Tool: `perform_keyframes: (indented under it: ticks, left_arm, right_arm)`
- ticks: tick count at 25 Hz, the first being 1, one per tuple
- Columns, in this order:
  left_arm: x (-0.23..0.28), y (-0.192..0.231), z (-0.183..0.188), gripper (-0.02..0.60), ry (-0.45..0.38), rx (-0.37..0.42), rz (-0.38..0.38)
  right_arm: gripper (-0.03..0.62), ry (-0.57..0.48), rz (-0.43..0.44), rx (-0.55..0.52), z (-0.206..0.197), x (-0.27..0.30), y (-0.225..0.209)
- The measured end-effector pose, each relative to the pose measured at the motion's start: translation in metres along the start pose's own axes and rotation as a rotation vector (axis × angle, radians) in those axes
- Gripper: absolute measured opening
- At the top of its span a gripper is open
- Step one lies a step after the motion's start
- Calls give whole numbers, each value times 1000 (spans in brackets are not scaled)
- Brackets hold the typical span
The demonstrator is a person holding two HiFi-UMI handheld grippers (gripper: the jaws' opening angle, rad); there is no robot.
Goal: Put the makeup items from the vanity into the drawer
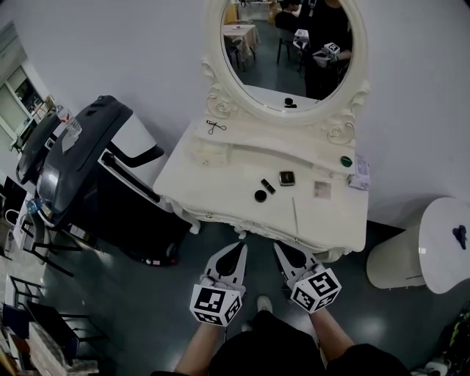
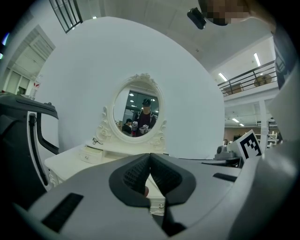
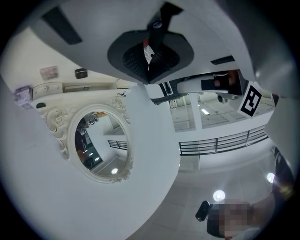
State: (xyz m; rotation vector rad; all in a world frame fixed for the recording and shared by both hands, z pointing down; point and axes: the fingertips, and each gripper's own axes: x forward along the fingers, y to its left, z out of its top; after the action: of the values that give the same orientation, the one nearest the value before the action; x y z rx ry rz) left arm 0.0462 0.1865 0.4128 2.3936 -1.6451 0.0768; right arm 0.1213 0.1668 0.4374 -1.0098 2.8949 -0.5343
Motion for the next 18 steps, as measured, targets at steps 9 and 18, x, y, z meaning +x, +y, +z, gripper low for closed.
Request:
perform_keyframes:
  ticks: [9, 18]
  left_arm:
    - [28, 12, 6, 14, 11, 10, 27]
    - [59, 48, 2, 14, 28, 5, 21]
  right_arm:
    - [23, 6, 15, 11, 7, 21, -24]
    - [23, 31, -8, 21, -1, 63, -48]
